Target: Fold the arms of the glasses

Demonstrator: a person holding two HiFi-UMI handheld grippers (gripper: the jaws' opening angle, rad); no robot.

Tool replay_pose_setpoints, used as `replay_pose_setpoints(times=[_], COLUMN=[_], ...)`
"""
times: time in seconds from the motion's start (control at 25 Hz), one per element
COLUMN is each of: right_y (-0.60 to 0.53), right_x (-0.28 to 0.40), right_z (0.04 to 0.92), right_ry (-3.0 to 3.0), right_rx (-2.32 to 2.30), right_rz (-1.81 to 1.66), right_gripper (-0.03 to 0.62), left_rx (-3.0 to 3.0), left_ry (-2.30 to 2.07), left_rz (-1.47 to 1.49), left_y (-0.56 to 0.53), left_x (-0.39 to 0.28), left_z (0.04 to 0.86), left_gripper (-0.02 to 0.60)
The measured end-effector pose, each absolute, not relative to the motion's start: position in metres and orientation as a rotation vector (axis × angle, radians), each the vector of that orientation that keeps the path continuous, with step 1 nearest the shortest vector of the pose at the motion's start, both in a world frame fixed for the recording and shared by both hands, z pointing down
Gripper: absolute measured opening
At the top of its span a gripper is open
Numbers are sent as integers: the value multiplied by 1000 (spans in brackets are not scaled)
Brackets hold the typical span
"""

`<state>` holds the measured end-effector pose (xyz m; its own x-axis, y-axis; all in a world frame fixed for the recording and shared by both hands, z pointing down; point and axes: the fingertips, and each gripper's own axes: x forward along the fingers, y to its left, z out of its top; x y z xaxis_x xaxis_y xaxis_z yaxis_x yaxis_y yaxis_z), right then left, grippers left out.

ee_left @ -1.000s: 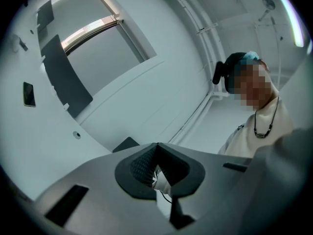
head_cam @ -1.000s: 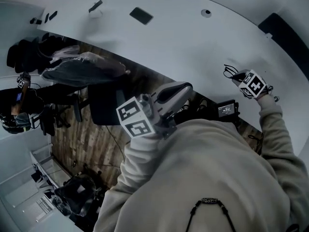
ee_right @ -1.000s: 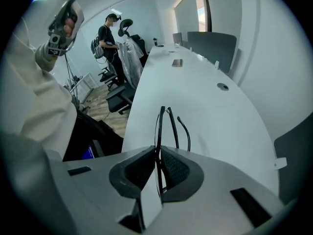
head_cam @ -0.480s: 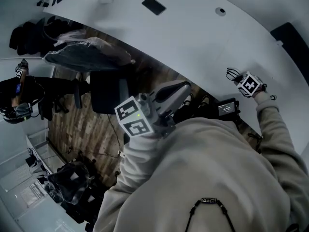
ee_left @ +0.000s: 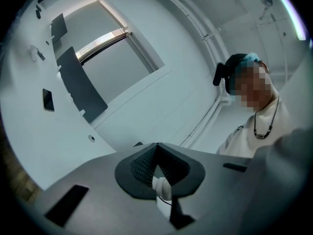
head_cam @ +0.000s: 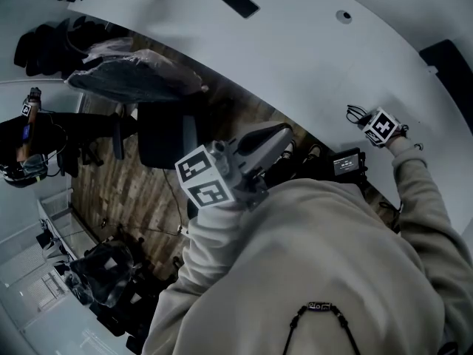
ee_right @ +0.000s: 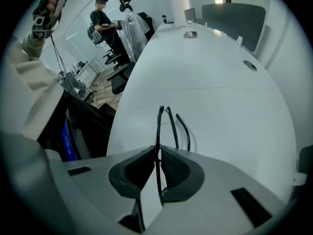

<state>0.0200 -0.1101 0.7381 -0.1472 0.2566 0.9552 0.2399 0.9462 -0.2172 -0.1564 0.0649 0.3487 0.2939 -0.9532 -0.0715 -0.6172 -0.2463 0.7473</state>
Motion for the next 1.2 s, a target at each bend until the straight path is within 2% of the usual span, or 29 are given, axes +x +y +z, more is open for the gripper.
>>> replay_pose_setpoints(times=[0.24, 0.32, 0.44, 0.84, 0.92, 1.0, 1.2], right_y=[-100, -100, -105, -127, -131, -131, -121], right_x=[17, 14, 5, 14, 20, 26, 49], right_z=[731, 725, 717, 653, 634, 615, 544], right_ry=[-1759, -1781, -1824, -2048, -2111, -2172, -2385], right_rx=[-397, -387, -355, -164, -118, -79, 1], right_rz=[101, 100, 76, 129, 163, 215, 499], right_gripper=[54, 105, 127, 127, 122, 52, 23], left_rx=[1960, 1965, 1975, 2081, 2111, 2134, 2194], left_ry=[-1386, -1372, -1346, -1205, -1166, -1127, -1020], left_rz=[-716, -720, -712, -662, -645, -626, -566], left_y=[65, 63, 57, 24, 14, 4, -19], left_x=[-157, -156, -156, -128, -119, -109, -72], left_z=[348, 349, 354, 351, 350, 351, 339], left_gripper=[5, 6, 5, 5, 5, 5, 5])
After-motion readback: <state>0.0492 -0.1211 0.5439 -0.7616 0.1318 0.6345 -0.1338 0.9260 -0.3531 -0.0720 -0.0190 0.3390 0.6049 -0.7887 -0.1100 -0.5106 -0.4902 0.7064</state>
